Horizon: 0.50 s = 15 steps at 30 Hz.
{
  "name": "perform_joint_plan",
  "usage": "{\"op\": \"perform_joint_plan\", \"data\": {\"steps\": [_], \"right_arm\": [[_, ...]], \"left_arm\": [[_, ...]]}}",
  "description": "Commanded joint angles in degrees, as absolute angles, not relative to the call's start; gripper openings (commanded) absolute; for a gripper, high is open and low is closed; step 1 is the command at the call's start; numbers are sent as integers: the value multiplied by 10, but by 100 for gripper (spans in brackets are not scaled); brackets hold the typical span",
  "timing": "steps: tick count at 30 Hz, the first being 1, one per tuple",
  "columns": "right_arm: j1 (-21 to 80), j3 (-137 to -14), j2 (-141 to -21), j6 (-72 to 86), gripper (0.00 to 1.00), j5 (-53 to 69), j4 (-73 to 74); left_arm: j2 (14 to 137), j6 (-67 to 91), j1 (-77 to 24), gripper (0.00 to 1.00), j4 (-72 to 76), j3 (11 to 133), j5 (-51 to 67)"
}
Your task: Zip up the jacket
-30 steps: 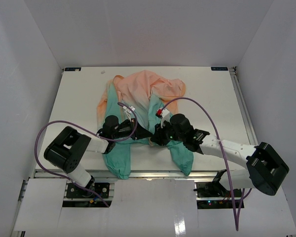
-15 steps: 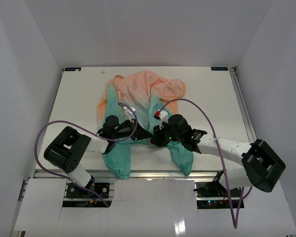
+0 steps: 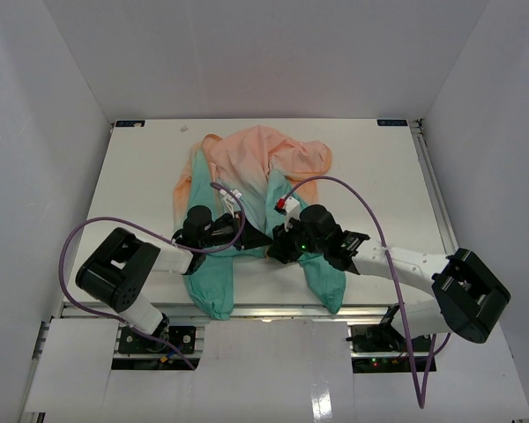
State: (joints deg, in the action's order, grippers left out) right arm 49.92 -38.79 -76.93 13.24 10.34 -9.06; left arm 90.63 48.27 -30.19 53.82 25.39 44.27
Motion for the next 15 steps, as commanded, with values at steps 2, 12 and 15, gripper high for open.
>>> {"op": "perform_joint_plan", "data": {"steps": [2, 12, 15], "right_arm": [[505, -390, -778, 133, 40, 104, -100], [510, -391, -784, 132, 37, 100, -100], [510, -392, -785, 133, 36, 105, -100]], "left_arm": [[876, 475, -305, 0, 546, 266, 445], [872, 475, -304, 0, 541, 265, 442], [871, 477, -303, 0, 540, 265, 439]]}}
